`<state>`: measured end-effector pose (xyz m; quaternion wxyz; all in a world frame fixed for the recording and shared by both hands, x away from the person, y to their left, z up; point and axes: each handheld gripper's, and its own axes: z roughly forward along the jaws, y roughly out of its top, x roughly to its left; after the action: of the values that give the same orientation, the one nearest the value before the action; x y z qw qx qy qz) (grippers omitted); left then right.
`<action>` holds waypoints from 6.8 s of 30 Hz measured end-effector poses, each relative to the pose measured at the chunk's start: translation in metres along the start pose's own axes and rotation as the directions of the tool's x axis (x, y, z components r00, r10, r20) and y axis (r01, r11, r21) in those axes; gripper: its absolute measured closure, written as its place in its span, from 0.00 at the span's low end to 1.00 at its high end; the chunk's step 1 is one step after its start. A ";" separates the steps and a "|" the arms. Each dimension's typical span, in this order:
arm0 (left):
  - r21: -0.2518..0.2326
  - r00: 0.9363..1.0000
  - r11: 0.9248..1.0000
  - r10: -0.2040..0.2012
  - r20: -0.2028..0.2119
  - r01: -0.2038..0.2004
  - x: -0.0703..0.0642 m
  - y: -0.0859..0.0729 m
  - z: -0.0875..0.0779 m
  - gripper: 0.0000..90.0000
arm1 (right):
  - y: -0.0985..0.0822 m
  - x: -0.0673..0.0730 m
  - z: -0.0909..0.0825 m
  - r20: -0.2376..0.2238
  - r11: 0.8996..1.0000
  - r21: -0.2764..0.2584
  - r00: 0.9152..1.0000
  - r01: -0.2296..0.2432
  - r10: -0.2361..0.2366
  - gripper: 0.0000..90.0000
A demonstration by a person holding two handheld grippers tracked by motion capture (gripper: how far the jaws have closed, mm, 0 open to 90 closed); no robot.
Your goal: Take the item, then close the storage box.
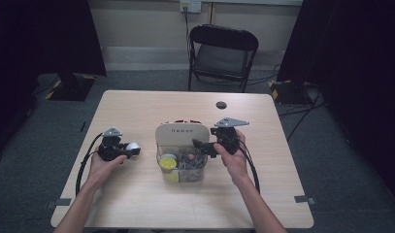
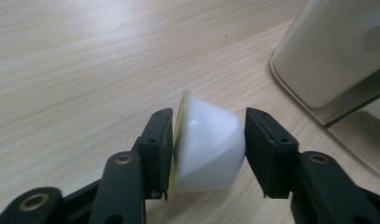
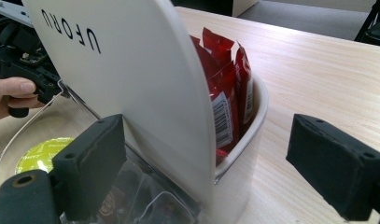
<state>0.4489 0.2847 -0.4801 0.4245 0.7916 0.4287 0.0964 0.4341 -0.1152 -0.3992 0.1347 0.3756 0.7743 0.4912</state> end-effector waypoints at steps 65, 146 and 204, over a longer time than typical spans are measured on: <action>0.068 0.976 0.988 0.145 -0.161 -0.136 -0.034 -0.061 -0.028 0.15 | 0.022 0.006 -0.012 -0.047 0.999 -0.043 0.999 0.020 -0.022 0.25; 0.062 0.978 0.990 0.138 -0.155 -0.130 -0.034 -0.061 -0.027 0.14 | -0.002 0.037 -0.042 -0.115 0.998 -0.037 0.992 0.046 -0.050 0.25; 0.065 0.976 0.989 0.142 -0.166 -0.133 -0.033 -0.060 -0.027 0.14 | -0.128 -0.079 -0.060 0.397 0.959 0.228 0.915 -0.170 0.068 0.19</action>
<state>0.3788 0.2919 -0.5020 0.3575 0.8194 0.4099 0.1812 0.3954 -0.2413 -0.4930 0.2038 0.5258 0.7654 0.3101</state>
